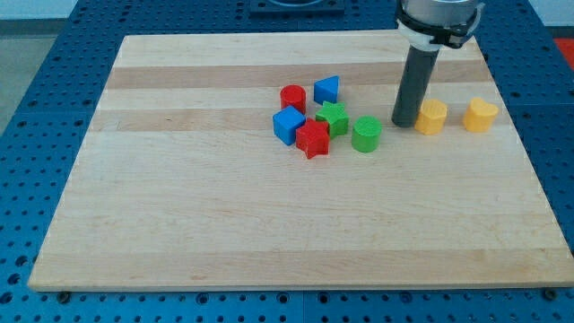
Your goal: Push the yellow hexagon towards the yellow heart
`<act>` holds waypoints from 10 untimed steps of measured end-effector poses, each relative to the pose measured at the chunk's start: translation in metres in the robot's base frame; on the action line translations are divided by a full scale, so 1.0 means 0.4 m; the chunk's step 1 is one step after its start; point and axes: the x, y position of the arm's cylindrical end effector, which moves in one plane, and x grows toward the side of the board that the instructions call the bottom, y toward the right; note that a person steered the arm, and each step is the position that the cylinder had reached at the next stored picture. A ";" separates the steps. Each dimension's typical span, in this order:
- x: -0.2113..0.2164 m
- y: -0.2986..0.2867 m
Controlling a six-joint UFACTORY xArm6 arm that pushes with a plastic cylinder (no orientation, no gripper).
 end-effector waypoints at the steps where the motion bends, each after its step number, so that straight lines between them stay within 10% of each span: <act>1: 0.000 0.000; 10: -0.005 0.041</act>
